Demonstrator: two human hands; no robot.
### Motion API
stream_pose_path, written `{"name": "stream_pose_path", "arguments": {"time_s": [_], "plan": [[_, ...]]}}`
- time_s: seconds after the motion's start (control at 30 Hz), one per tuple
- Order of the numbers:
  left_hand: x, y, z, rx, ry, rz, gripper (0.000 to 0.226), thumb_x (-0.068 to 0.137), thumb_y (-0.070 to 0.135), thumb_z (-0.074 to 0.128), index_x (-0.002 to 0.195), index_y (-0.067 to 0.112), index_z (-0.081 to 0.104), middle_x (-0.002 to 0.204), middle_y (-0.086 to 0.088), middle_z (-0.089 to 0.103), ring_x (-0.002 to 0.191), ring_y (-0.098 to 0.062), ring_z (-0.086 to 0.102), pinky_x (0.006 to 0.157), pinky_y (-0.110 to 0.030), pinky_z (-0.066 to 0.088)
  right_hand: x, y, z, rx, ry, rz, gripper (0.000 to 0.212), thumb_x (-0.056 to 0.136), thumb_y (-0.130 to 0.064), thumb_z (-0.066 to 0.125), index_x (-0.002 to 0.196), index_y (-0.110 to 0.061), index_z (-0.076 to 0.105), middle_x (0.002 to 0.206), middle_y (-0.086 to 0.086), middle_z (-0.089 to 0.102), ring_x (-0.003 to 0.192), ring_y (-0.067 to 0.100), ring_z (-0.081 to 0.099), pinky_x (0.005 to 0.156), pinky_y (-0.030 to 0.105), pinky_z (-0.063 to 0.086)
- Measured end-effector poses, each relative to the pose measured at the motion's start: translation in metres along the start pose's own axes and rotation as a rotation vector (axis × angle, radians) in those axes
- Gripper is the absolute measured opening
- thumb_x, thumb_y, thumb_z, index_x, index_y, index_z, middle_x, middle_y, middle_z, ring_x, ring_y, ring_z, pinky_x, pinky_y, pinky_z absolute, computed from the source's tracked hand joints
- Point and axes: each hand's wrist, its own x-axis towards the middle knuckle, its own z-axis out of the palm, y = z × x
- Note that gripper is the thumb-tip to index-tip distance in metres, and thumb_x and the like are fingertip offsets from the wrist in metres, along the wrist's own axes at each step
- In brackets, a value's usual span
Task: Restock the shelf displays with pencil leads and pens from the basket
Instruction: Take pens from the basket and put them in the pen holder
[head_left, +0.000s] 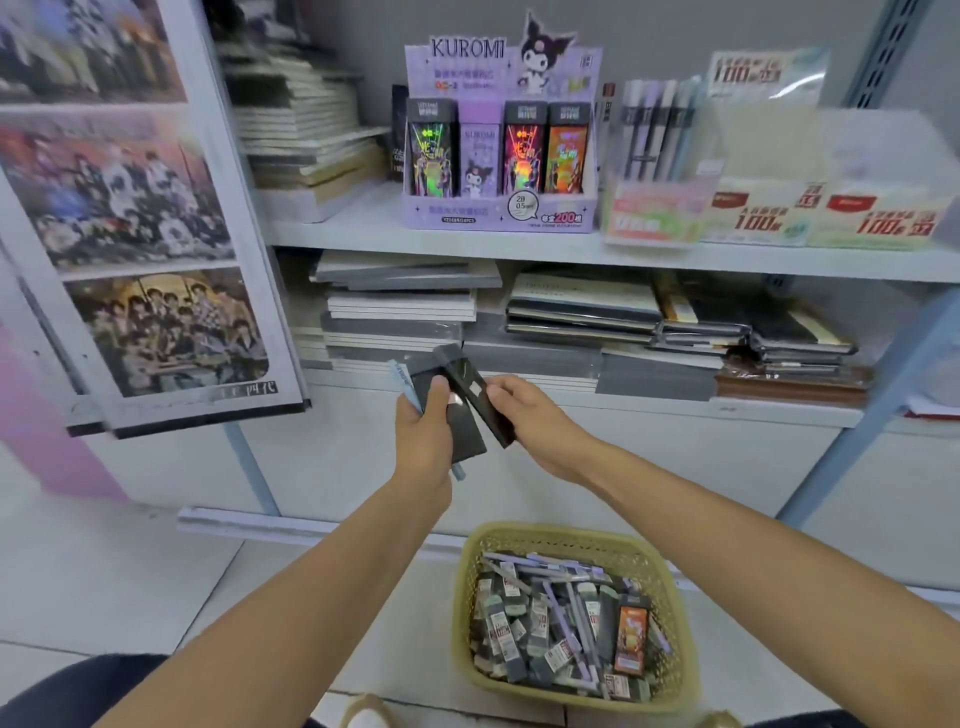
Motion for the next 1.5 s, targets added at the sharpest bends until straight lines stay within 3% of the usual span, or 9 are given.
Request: {"name": "stream_pose_path", "arguments": {"time_s": [0.13,0.33,0.5,0.67,0.8,0.93,1.03,1.3,1.5], "plan": [[-0.002,0.015,-0.004,0.050,-0.037,0.059,0.015,0.098,0.034,0.054,0.094,0.019,0.052,0.078,0.002,0.059,0.068,-0.010,0.057,0.062,-0.026,0.051,0.002,-0.019,-0.011,-0.002,-0.013,0.008,0.049,0.084,-0.047,0.065,0.117,-0.013,0.050,0.087,-0.007,0.050,0.073,0.006,0.048,0.069,0.022,0.038],[-0.004,0.044,0.001,0.121,-0.110,0.149,0.023,0.097,0.036,0.056,0.106,0.015,0.053,0.084,0.000,0.058,0.069,-0.012,0.057,0.064,-0.030,0.052,-0.001,-0.050,-0.021,0.070,0.023,-0.103,0.020,0.100,-0.038,0.047,0.098,-0.027,0.063,0.080,-0.016,0.074,0.075,0.000,0.069,0.065,0.009,0.050],[-0.005,0.070,0.014,0.156,-0.177,0.219,0.015,0.095,0.041,0.056,0.104,0.029,0.056,0.091,0.007,0.070,0.079,-0.008,0.067,0.072,-0.035,0.055,0.004,-0.091,-0.029,0.181,0.079,-0.265,0.028,0.097,-0.014,0.056,0.125,-0.011,0.058,0.114,0.007,0.070,0.099,0.016,0.067,0.083,0.029,0.056],[-0.002,0.101,0.027,0.125,-0.231,0.326,0.022,0.096,0.037,0.057,0.116,0.028,0.057,0.107,0.001,0.071,0.095,-0.015,0.068,0.071,-0.026,0.058,0.013,-0.130,-0.038,0.206,0.141,-0.286,0.036,0.091,-0.006,0.063,0.124,-0.013,0.050,0.103,0.014,0.072,0.083,0.020,0.070,0.076,0.033,0.059],[0.011,0.133,0.032,0.104,-0.274,0.419,0.012,0.096,0.034,0.057,0.107,0.029,0.058,0.098,0.005,0.070,0.080,-0.002,0.068,0.059,-0.015,0.052,0.025,-0.173,-0.058,0.070,0.197,-0.369,0.016,0.096,-0.019,0.057,0.111,-0.014,0.060,0.098,0.002,0.070,0.085,0.010,0.066,0.079,0.025,0.052],[0.031,0.166,0.036,0.073,-0.286,0.451,0.026,0.097,0.035,0.055,0.120,0.022,0.057,0.108,-0.001,0.072,0.095,-0.015,0.070,0.066,-0.020,0.056,0.045,-0.217,-0.088,-0.074,0.336,-0.490,0.013,0.095,-0.020,0.059,0.107,-0.019,0.065,0.108,0.003,0.071,0.102,0.018,0.066,0.094,0.034,0.051],[0.044,0.179,0.041,0.052,-0.314,0.465,0.029,0.098,0.033,0.054,0.124,0.021,0.055,0.113,-0.001,0.071,0.099,-0.013,0.069,0.067,-0.017,0.055,0.063,-0.239,-0.112,-0.120,0.444,-0.576,0.022,0.094,-0.010,0.060,0.109,-0.027,0.056,0.104,0.004,0.071,0.091,0.014,0.069,0.077,0.028,0.057],[0.069,0.176,0.057,0.059,-0.346,0.449,0.028,0.096,0.030,0.058,0.119,0.014,0.058,0.088,0.012,0.074,0.070,0.007,0.067,0.053,-0.006,0.047,0.095,-0.235,-0.133,-0.405,0.441,-0.476,0.032,0.091,-0.003,0.062,0.095,-0.030,0.046,0.116,0.011,0.065,0.094,0.021,0.068,0.082,0.040,0.058],[0.078,0.169,0.060,0.069,-0.353,0.451,0.023,0.095,0.033,0.058,0.115,0.022,0.060,0.091,0.013,0.075,0.078,0.002,0.069,0.058,-0.009,0.050,0.108,-0.225,-0.121,-0.566,0.357,-0.439,0.022,0.092,-0.001,0.059,0.105,-0.014,0.046,0.114,0.013,0.066,0.095,0.035,0.067,0.081,0.044,0.055]]}}
